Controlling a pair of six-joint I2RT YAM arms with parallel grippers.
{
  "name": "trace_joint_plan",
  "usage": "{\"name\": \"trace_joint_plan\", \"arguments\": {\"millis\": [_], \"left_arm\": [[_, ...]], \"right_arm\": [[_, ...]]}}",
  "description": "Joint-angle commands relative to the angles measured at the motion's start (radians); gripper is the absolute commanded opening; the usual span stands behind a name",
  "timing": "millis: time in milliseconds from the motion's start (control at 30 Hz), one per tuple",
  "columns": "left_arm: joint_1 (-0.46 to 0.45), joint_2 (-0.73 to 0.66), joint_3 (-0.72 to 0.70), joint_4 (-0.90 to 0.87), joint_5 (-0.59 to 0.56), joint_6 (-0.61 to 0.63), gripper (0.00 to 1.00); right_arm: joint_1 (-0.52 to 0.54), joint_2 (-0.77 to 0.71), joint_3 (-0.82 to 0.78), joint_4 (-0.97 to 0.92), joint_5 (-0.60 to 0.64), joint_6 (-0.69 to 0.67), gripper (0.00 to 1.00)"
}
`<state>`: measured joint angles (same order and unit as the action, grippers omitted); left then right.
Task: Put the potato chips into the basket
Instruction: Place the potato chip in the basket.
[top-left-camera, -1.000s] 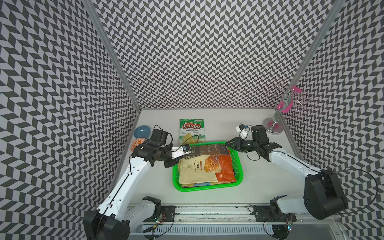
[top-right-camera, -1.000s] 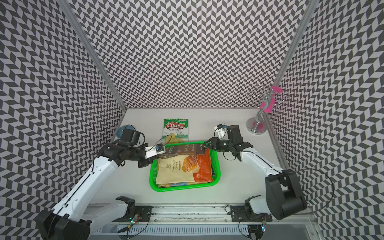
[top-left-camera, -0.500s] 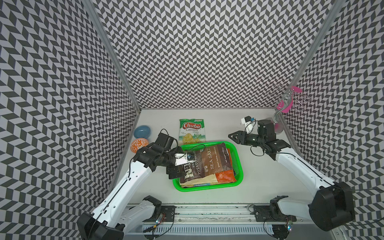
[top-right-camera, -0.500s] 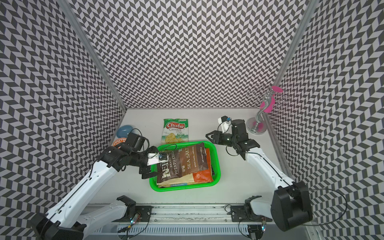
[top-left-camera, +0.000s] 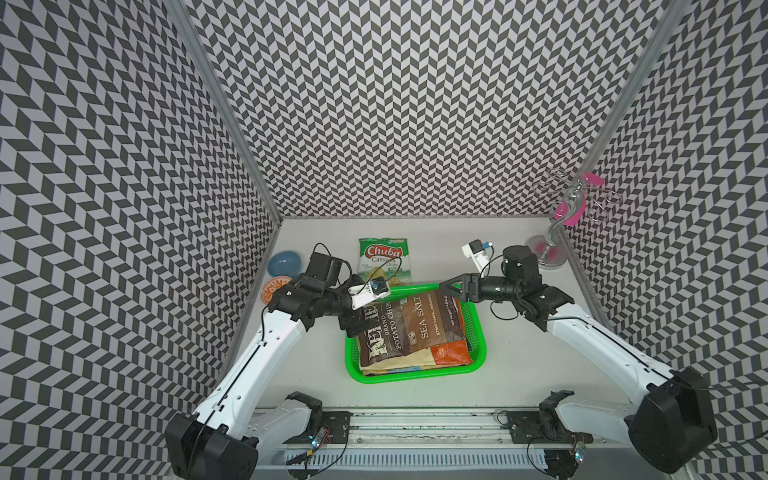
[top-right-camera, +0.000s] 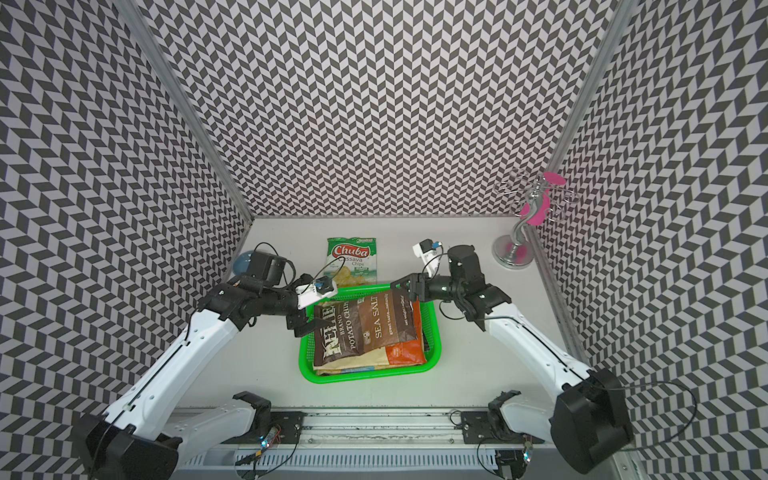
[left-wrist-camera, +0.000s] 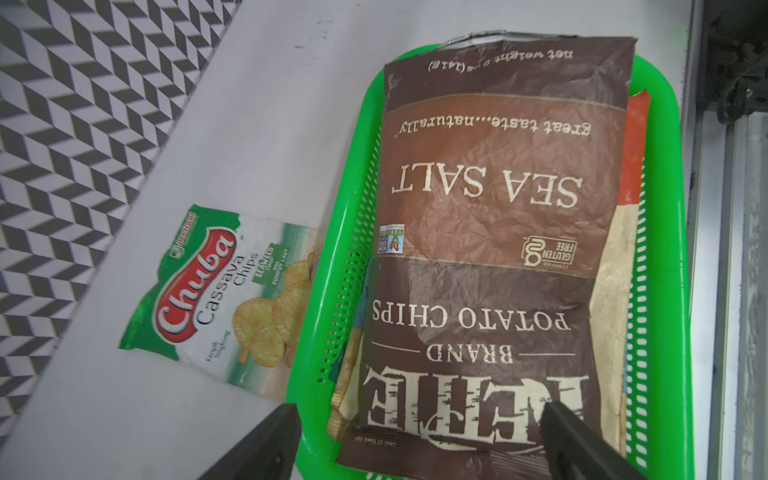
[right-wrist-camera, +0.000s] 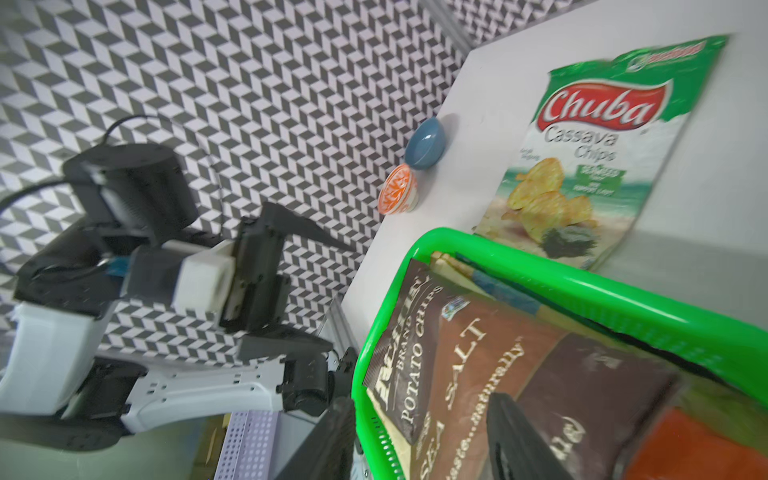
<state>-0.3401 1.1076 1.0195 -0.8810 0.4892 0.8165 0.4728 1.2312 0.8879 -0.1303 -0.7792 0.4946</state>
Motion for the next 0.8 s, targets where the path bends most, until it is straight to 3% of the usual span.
{"name": "trace_joint_plan", "arguments": {"millis": [0, 167, 367, 767], "left_arm": [[-0.005, -0.003, -0.069, 0.178, 0.022, -0.136, 0.93], [-0.007, -0.005, -0.160, 0.293, -0.045, -0.212, 0.93], [-0.007, 0.000, -0.209, 0.341, -0.124, -0.209, 0.93], [0.022, 0.030, -0.145, 0.405, -0.187, -0.269, 0.96]], "right_arm": [[0.050, 0.017, -0.046, 0.057, 0.014, 0.000, 0.54], [0.068, 0.018, -0.152, 0.055, 0.069, -0.008, 0.53], [0.093, 0.017, -0.253, 0.045, 0.095, 0.005, 0.51], [0.119, -0.116, -0.329, 0.009, 0.204, 0.050, 0.50]]}}
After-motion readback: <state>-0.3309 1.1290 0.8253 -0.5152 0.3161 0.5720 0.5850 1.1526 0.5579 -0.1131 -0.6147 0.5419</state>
